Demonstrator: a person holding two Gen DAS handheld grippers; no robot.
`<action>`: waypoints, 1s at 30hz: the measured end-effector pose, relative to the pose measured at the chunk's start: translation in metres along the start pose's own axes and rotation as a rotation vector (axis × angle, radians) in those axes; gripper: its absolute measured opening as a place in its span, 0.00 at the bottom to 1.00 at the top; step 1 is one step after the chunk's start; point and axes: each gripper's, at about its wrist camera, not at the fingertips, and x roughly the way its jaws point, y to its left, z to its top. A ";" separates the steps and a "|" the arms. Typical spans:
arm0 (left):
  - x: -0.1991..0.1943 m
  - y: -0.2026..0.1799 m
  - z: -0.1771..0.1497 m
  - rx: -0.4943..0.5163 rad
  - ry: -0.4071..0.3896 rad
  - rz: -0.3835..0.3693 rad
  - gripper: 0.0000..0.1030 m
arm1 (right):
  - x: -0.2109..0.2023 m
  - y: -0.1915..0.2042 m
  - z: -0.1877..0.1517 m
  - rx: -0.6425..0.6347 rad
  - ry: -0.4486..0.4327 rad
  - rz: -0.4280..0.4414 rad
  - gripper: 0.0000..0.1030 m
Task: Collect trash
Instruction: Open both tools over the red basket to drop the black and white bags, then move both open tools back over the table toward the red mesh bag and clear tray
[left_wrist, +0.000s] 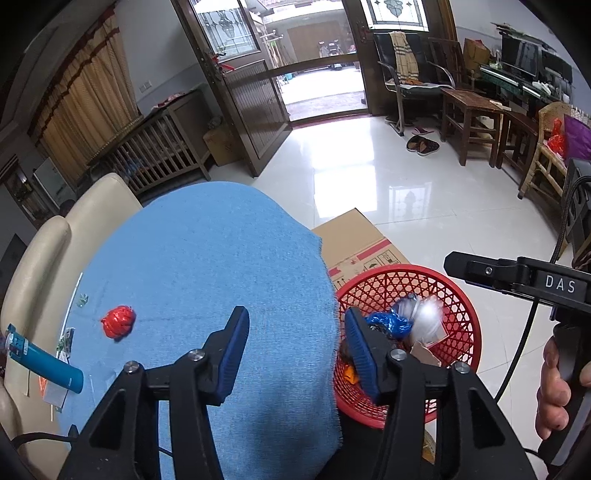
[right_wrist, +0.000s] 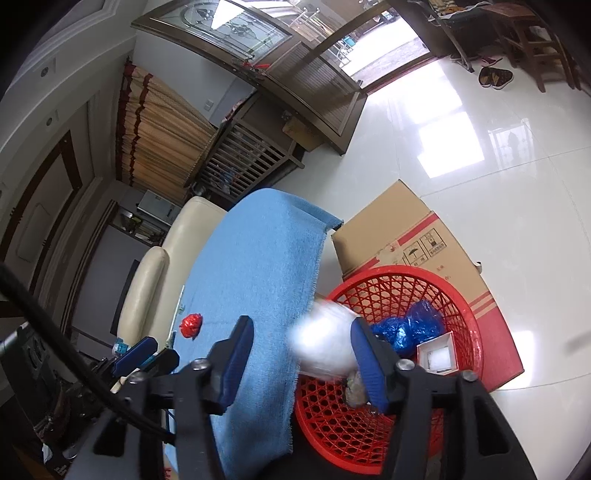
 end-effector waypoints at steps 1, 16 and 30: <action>-0.001 0.001 0.000 0.000 -0.002 0.003 0.54 | 0.000 0.001 0.000 -0.006 -0.001 -0.002 0.58; -0.007 0.006 -0.007 0.000 -0.029 0.085 0.66 | 0.005 0.005 -0.003 -0.013 0.012 -0.005 0.58; -0.017 0.031 -0.022 -0.043 -0.047 0.133 0.67 | 0.017 0.027 -0.010 -0.054 0.047 -0.022 0.58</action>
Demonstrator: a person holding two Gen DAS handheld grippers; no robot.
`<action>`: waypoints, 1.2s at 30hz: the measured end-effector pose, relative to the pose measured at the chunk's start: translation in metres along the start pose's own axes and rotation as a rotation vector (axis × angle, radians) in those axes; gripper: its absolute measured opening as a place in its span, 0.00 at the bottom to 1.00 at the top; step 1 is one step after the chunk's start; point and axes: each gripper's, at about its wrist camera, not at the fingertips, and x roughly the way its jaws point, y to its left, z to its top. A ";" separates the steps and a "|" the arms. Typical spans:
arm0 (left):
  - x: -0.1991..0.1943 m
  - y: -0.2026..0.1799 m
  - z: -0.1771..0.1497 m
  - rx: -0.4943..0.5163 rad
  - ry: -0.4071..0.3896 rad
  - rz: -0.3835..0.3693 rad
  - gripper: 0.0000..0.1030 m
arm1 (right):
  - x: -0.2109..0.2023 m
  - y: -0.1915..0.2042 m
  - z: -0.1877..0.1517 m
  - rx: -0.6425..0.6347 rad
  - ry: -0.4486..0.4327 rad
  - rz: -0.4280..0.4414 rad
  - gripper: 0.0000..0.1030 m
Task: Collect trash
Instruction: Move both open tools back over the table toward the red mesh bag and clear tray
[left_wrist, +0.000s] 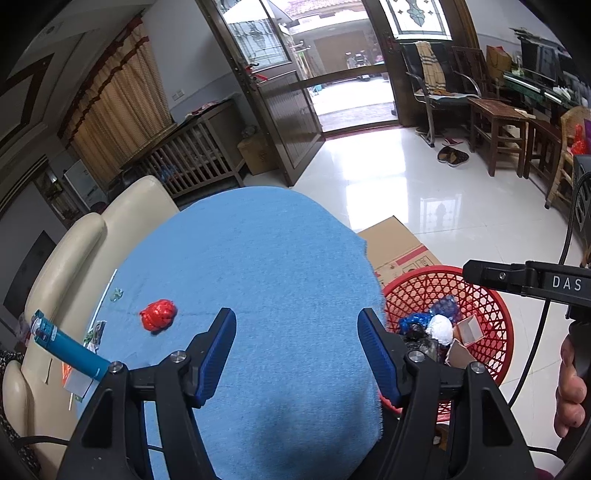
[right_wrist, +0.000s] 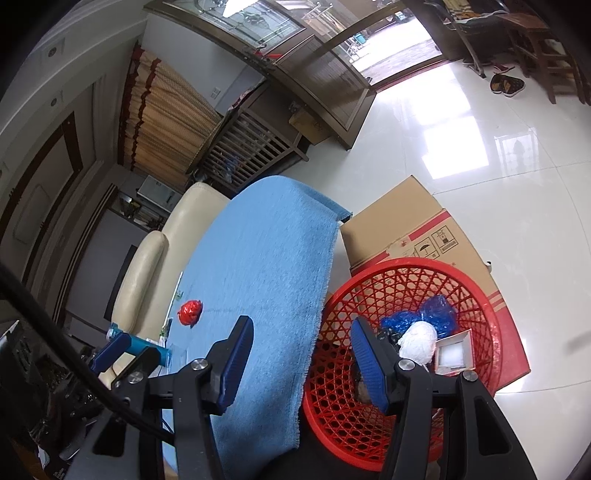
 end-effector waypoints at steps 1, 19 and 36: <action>0.000 0.002 -0.001 -0.004 -0.001 0.003 0.67 | 0.001 0.003 -0.001 -0.006 0.003 -0.001 0.58; -0.001 0.033 -0.016 -0.069 0.001 0.032 0.68 | 0.019 0.038 -0.013 -0.081 0.055 -0.009 0.58; 0.008 0.069 -0.038 -0.149 0.022 0.038 0.68 | 0.047 0.074 -0.029 -0.154 0.128 -0.017 0.58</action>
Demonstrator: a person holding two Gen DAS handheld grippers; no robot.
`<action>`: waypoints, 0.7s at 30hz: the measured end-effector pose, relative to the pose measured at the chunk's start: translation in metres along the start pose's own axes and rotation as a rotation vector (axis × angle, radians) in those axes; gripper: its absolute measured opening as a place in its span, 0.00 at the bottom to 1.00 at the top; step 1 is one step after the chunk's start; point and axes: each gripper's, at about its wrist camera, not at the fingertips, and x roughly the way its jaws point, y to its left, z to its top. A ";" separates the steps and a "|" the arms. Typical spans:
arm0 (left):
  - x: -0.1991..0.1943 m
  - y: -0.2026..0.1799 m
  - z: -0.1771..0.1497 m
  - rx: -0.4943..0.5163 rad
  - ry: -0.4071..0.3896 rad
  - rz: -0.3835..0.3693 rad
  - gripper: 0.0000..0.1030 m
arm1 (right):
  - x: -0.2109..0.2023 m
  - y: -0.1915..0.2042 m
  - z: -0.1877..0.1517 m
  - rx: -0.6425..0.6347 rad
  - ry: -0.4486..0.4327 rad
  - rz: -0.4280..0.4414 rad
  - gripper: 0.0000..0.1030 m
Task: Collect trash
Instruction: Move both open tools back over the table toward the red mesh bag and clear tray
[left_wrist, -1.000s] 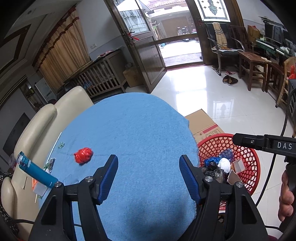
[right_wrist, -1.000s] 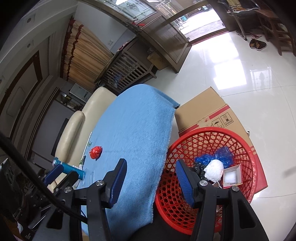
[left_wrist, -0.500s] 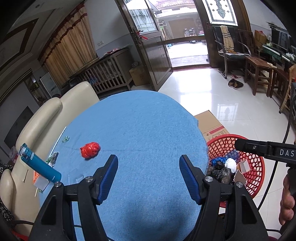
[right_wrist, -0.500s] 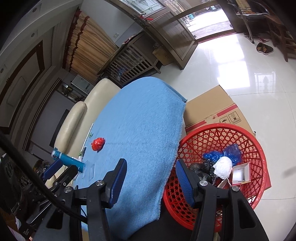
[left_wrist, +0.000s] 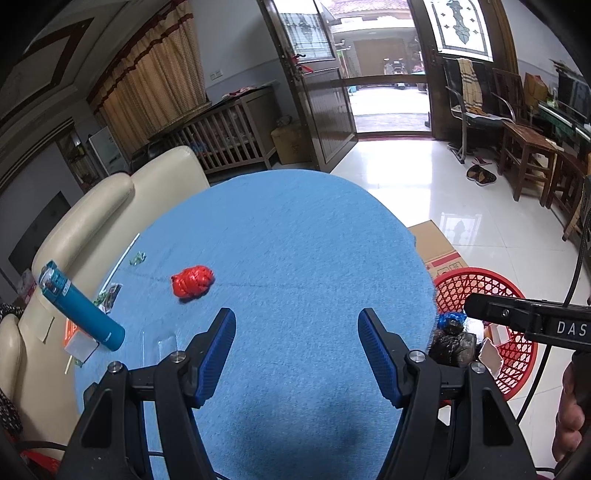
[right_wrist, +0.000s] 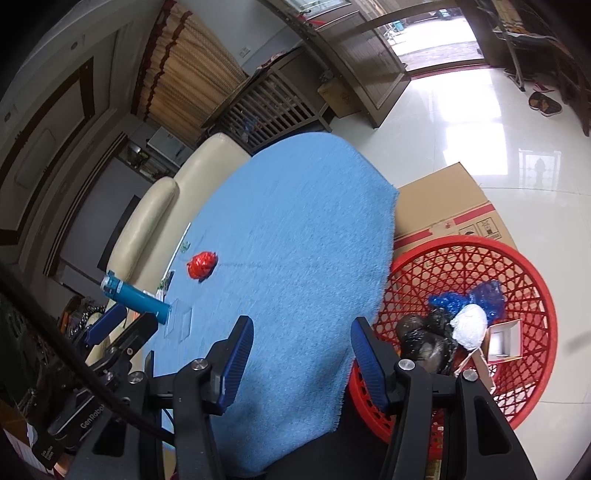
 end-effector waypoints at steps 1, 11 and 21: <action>0.002 0.003 -0.002 -0.007 0.005 0.000 0.68 | 0.003 0.003 0.000 -0.006 0.007 0.000 0.58; 0.030 0.063 -0.034 -0.130 0.091 0.048 0.68 | 0.033 0.032 -0.001 -0.069 0.070 -0.010 0.58; 0.054 0.164 -0.088 -0.357 0.191 0.159 0.68 | 0.076 0.076 0.000 -0.183 0.146 -0.030 0.58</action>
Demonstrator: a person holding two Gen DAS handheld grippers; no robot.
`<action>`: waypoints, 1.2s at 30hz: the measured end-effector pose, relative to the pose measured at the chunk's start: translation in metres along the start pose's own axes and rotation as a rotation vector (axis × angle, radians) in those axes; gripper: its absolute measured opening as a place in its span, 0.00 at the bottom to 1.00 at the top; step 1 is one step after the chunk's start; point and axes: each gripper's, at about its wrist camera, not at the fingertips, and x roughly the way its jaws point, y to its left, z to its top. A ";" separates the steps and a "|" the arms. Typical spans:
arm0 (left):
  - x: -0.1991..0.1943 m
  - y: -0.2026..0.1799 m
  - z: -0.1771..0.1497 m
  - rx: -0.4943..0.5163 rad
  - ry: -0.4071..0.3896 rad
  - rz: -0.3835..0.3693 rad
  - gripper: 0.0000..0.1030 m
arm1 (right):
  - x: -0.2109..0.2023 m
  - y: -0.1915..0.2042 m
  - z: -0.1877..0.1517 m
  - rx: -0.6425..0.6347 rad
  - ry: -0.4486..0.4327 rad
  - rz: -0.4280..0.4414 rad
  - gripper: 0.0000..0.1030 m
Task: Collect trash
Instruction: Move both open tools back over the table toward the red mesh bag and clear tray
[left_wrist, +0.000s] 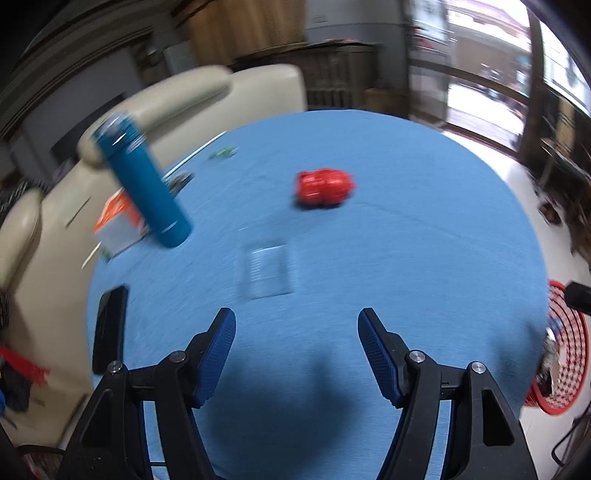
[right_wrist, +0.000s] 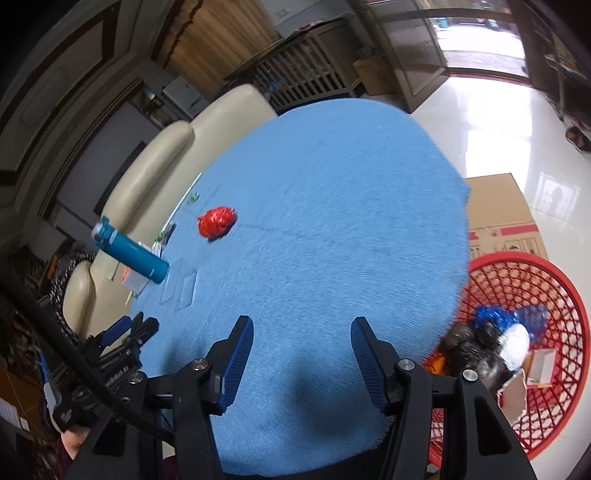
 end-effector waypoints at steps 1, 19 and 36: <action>0.003 0.008 0.000 -0.018 0.005 0.007 0.68 | 0.006 0.006 0.002 -0.015 0.010 -0.001 0.58; 0.045 0.064 -0.001 -0.099 0.059 -0.028 0.68 | 0.146 0.121 0.097 -0.258 0.083 0.016 0.58; 0.063 0.064 0.040 -0.060 0.054 -0.079 0.68 | 0.287 0.181 0.143 -0.321 0.155 -0.027 0.67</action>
